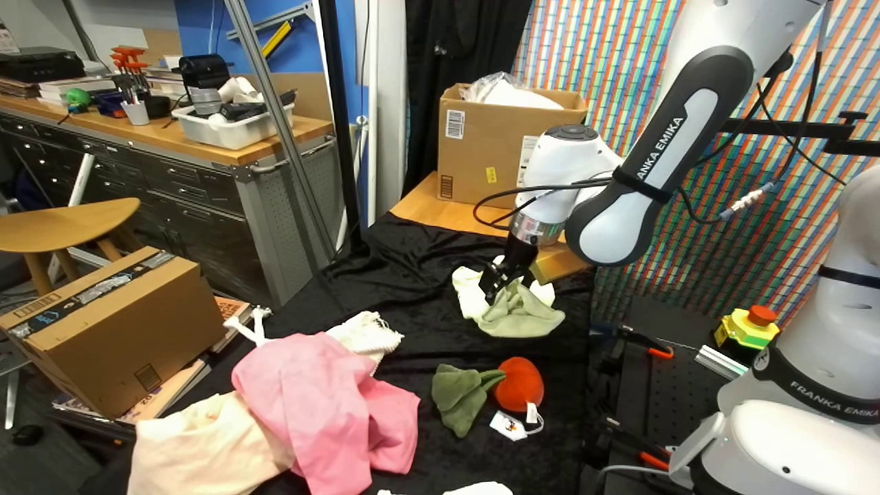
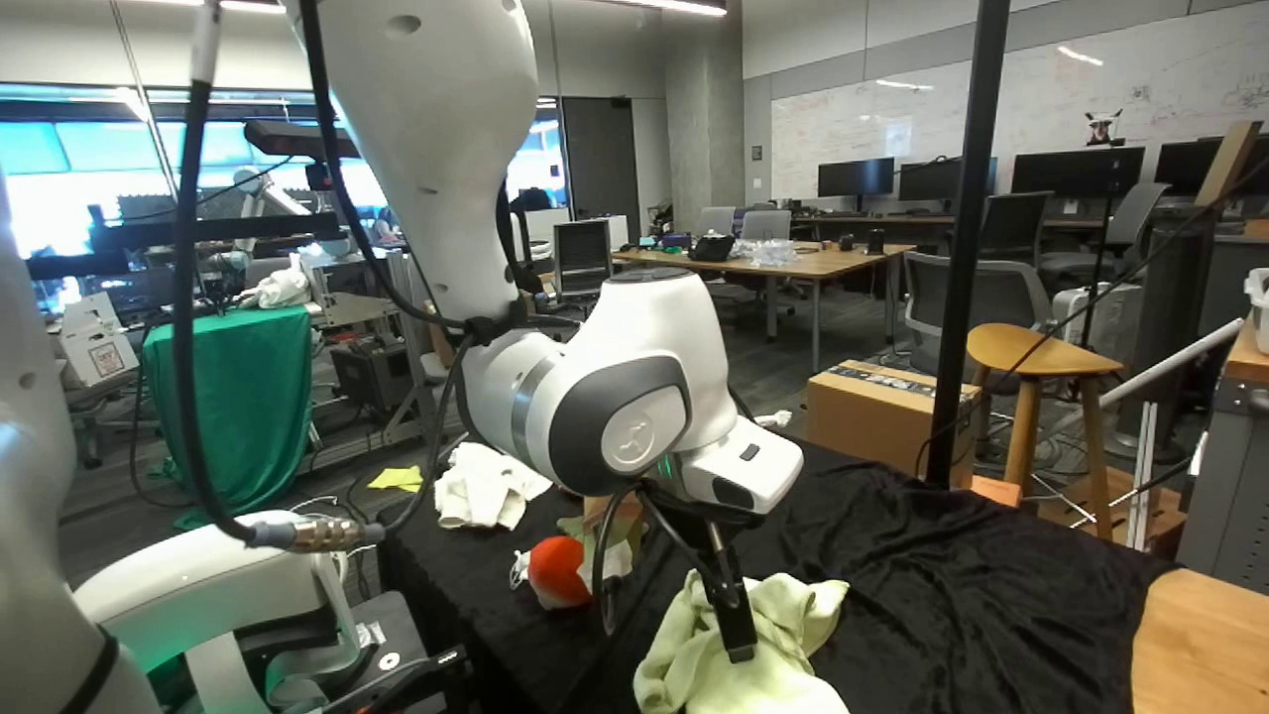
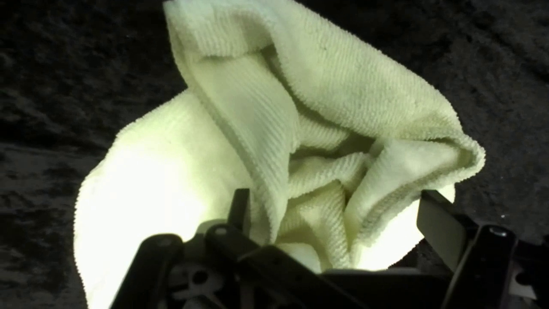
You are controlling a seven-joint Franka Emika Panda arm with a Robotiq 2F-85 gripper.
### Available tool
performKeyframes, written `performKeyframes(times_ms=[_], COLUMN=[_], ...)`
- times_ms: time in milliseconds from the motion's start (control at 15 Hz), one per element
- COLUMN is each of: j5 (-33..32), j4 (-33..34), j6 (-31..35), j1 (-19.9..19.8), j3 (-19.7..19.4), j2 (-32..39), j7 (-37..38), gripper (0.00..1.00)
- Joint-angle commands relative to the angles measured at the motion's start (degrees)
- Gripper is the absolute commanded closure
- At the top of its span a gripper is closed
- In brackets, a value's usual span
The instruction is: Pick up the clothes and toy from the table and stack them on each other.
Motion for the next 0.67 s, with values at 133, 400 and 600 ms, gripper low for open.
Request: performKeyframes(times_ms=[133,400,600], j5=[-2.46,-2.22,-2.33], j4=[-0.51,-1.10,-1.40], j6=[4.16,6.11,6.78], j1=[3.20,4.68,6.08], j3=[-3.16,-3.51,-4.26], j2=[2.11,2.26,2.21], j7=[5.38,6.31,6.99], gripper=[0.00,0.42,0.65])
